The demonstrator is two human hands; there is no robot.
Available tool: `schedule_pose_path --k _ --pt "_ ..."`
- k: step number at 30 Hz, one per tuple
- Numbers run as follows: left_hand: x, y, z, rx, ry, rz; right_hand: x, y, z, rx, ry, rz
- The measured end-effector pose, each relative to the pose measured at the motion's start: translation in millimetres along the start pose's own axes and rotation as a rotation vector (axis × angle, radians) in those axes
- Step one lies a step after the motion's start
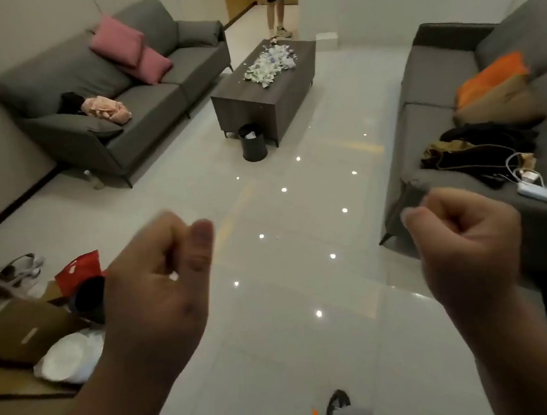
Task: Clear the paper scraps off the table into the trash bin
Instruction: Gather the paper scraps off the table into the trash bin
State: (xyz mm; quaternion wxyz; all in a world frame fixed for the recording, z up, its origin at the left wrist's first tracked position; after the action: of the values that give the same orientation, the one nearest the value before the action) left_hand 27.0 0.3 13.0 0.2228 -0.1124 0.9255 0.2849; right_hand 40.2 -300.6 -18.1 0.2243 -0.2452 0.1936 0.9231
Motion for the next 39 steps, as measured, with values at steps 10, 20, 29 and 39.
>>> schedule_pose_path --k 10,20,29,39 --pt "-173 -95 71 -0.220 0.097 0.112 -170 -99 -97 0.316 -0.082 0.478" --pt "-428 -243 174 0.055 0.085 0.343 -337 -173 -195 0.366 -0.243 0.352" --pt "-616 -350 187 0.065 -0.058 0.338 -488 -208 -269 0.487 -0.340 0.151" --pt "-785 -483 244 -0.181 0.030 0.295 -719 -293 -460 0.401 -0.243 0.430"
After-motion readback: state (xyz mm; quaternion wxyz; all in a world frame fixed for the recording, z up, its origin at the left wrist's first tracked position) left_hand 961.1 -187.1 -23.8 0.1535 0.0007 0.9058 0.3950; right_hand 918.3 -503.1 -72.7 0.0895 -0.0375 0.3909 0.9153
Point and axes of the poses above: each hand's wrist, its own x-axis away from the middle knuckle, its own y-axis out of the back of the hand, z = x × y, the point moved 3 cm from there along -x, towards the middle knuckle, and after that the axes turned 5 degrees about -z, right-handed, at the moved point
